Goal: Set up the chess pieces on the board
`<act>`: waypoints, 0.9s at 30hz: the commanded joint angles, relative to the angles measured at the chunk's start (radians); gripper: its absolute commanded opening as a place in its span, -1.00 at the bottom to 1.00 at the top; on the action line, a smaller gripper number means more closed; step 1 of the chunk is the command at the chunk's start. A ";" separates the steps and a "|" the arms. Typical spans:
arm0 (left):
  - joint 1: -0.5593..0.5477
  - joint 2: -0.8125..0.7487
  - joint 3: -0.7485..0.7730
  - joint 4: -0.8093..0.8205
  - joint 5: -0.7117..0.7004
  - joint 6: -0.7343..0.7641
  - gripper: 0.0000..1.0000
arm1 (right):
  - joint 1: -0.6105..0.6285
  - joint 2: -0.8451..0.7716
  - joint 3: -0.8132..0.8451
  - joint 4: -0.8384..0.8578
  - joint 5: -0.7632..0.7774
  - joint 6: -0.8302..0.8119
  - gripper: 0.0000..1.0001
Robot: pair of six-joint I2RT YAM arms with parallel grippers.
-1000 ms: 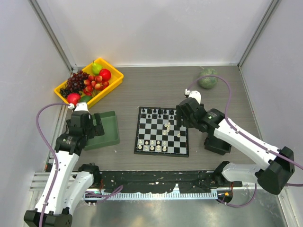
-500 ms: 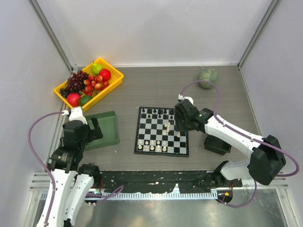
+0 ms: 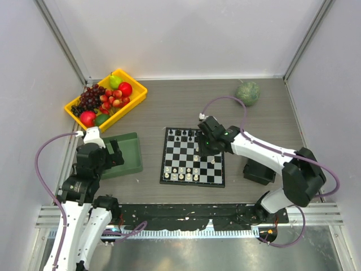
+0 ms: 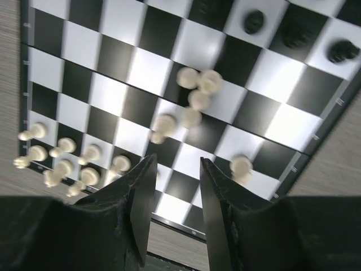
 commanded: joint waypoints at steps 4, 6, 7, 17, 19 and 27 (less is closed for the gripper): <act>0.004 0.015 0.014 0.045 0.021 0.015 0.98 | 0.084 0.113 0.160 0.028 0.045 -0.027 -0.17; 0.004 0.022 0.014 0.044 0.018 0.019 0.98 | 0.091 0.131 0.169 0.024 0.063 -0.026 -0.18; 0.004 0.023 0.015 0.044 0.018 0.021 0.98 | 0.091 0.137 0.177 0.021 0.065 -0.026 -0.18; 0.004 0.043 0.020 0.035 0.012 0.025 0.98 | 0.116 0.188 0.203 -0.012 0.089 -0.035 -0.23; 0.004 0.045 0.020 0.035 0.012 0.025 0.98 | 0.124 0.191 0.205 -0.016 0.105 -0.035 -0.24; 0.004 0.054 0.023 0.030 0.020 0.025 0.98 | 0.125 0.210 0.211 -0.024 0.126 -0.034 -0.24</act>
